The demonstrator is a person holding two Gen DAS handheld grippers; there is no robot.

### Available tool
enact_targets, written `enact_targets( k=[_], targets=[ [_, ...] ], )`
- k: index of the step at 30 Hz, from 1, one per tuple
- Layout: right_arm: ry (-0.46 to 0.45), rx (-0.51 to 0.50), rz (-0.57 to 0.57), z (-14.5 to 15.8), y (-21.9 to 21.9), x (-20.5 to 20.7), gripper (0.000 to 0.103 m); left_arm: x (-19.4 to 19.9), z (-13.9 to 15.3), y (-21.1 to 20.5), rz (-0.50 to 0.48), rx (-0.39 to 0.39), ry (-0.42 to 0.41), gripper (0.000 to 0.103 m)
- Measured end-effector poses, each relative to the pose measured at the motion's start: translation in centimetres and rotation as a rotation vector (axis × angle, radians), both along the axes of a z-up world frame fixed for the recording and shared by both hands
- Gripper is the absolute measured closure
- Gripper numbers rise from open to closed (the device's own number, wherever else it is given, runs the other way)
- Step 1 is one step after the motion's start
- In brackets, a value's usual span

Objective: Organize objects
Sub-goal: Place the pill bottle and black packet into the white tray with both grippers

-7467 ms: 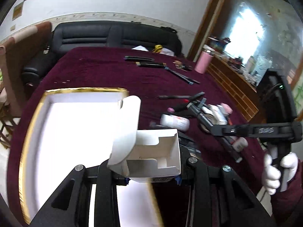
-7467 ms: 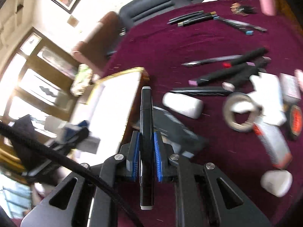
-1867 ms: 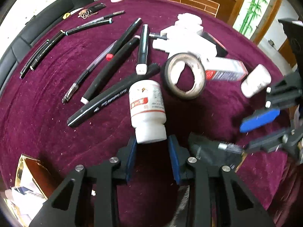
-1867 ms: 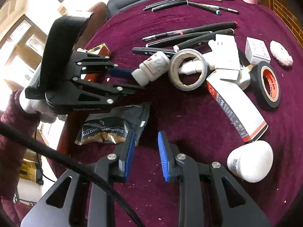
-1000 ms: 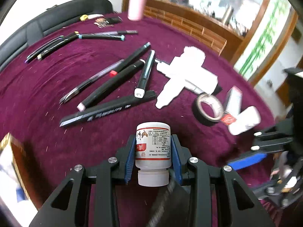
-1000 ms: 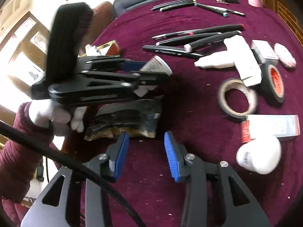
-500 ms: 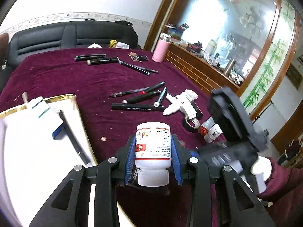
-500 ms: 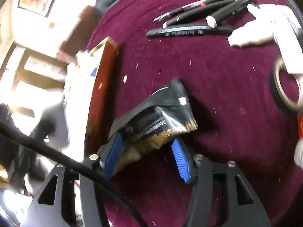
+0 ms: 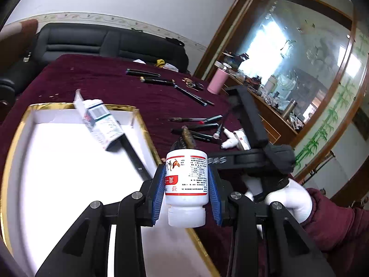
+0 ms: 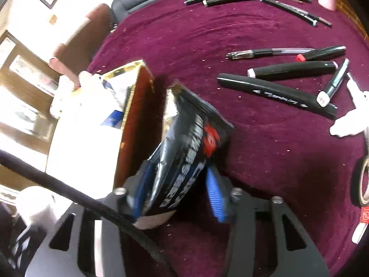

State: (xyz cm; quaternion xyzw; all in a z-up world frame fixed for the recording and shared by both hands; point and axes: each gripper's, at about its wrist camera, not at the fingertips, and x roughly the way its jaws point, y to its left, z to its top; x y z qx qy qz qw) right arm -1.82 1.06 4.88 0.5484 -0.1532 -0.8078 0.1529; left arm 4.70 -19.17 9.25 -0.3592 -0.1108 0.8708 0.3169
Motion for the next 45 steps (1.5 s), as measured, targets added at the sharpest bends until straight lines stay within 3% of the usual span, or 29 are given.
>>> enact_targets(
  k=[3, 10, 16, 23, 28, 35, 37, 39, 42, 45],
  targets=[
    [0.006, -0.032, 0.013, 0.5, 0.6, -0.1, 0.073, 0.1, 0.0, -1.5, 0.035, -0.001, 0.004, 0.072],
    [0.080, -0.088, 0.048, 4.3, 0.8, 0.8, 0.073, -0.3, -0.1, -3.7, 0.118, -0.013, 0.000, 0.072],
    [0.097, -0.133, 0.157, 7.1, -2.3, -1.1, 0.073, -2.5, 0.1, -6.0, 0.183, -0.073, -0.009, 0.072],
    [0.051, -0.128, 0.278, 6.3, -9.8, -4.9, 0.073, -7.8, -1.5, -8.6, 0.246, -0.150, -0.066, 0.072],
    [0.024, -0.052, 0.320, 4.1, -14.1, -6.8, 0.073, -11.0, -3.8, -10.4, 0.287, -0.178, -0.137, 0.072],
    [0.035, 0.012, 0.311, 3.8, -14.8, -8.0, 0.067, -13.2, -5.3, -11.7, 0.309, -0.093, -0.184, 0.071],
    [0.049, 0.018, 0.307, 4.3, -14.8, -8.5, 0.067, -13.4, -5.1, -11.7, 0.311, -0.074, -0.174, 0.059],
    [0.054, -0.022, 0.294, 4.5, -15.3, -9.1, 0.066, -13.2, -4.8, -11.6, 0.314, -0.066, -0.160, 0.053],
    [0.042, -0.079, 0.285, 4.8, -15.1, -10.2, 0.065, -12.9, -4.3, -12.0, 0.329, -0.038, -0.143, 0.052],
    [-0.002, -0.121, 0.290, 4.3, -15.5, -11.2, 0.057, -12.4, -4.0, -12.8, 0.362, -0.010, -0.144, 0.047]
  ],
)
